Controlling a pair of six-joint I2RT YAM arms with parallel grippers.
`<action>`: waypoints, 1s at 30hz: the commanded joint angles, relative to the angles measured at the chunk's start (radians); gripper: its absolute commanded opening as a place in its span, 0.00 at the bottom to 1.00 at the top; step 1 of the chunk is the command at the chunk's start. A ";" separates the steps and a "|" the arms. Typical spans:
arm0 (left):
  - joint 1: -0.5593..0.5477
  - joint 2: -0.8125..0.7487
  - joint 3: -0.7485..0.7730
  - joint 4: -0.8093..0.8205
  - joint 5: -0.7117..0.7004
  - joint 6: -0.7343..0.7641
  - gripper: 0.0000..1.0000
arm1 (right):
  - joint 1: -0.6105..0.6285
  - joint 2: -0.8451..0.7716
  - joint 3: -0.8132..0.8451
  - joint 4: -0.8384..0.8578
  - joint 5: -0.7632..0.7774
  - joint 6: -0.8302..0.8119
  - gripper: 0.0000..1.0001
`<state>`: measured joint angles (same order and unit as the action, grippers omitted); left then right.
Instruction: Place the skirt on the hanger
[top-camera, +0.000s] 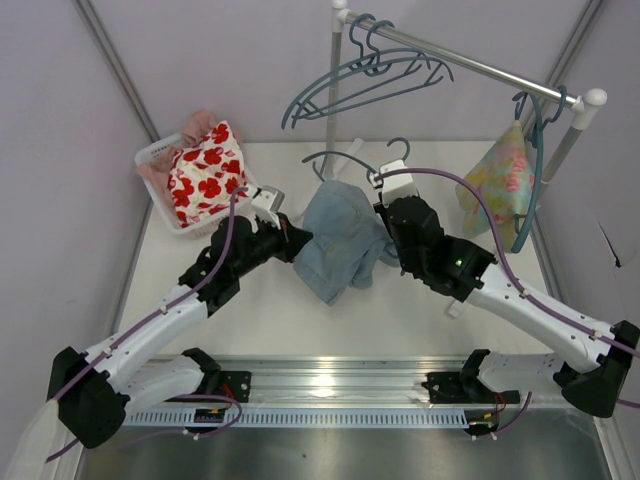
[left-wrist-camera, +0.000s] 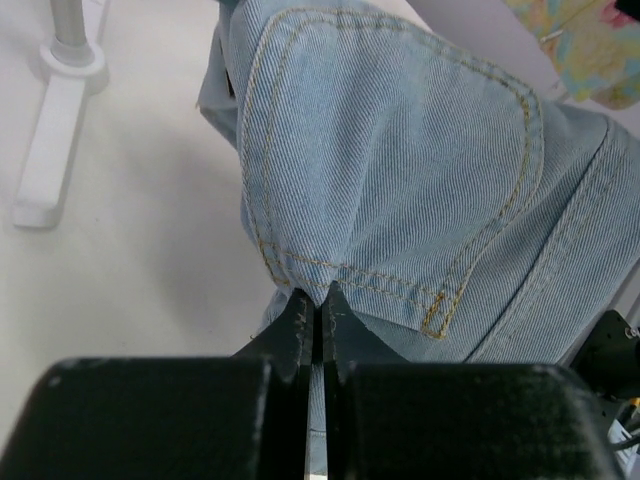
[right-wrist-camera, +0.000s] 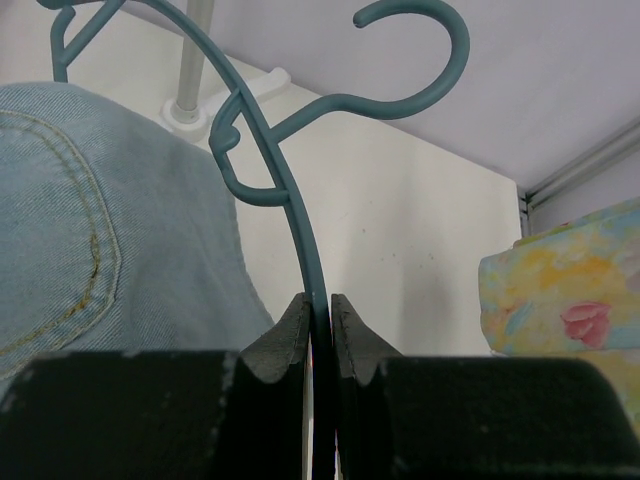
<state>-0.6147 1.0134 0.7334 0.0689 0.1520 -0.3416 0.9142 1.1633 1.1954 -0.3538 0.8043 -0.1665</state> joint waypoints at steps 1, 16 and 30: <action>-0.013 -0.026 -0.026 0.005 0.004 -0.028 0.00 | -0.029 -0.056 0.056 0.110 0.110 0.010 0.00; -0.013 0.159 0.213 -0.079 -0.011 0.007 0.73 | -0.018 -0.197 -0.054 0.168 -0.178 -0.043 0.00; -0.017 0.342 0.638 -0.147 -0.012 -0.370 0.85 | 0.023 -0.237 -0.172 0.401 -0.210 -0.324 0.00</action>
<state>-0.6289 1.2587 1.3354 -0.0704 0.1413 -0.5396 0.9325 0.9859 0.9955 -0.1684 0.6300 -0.4248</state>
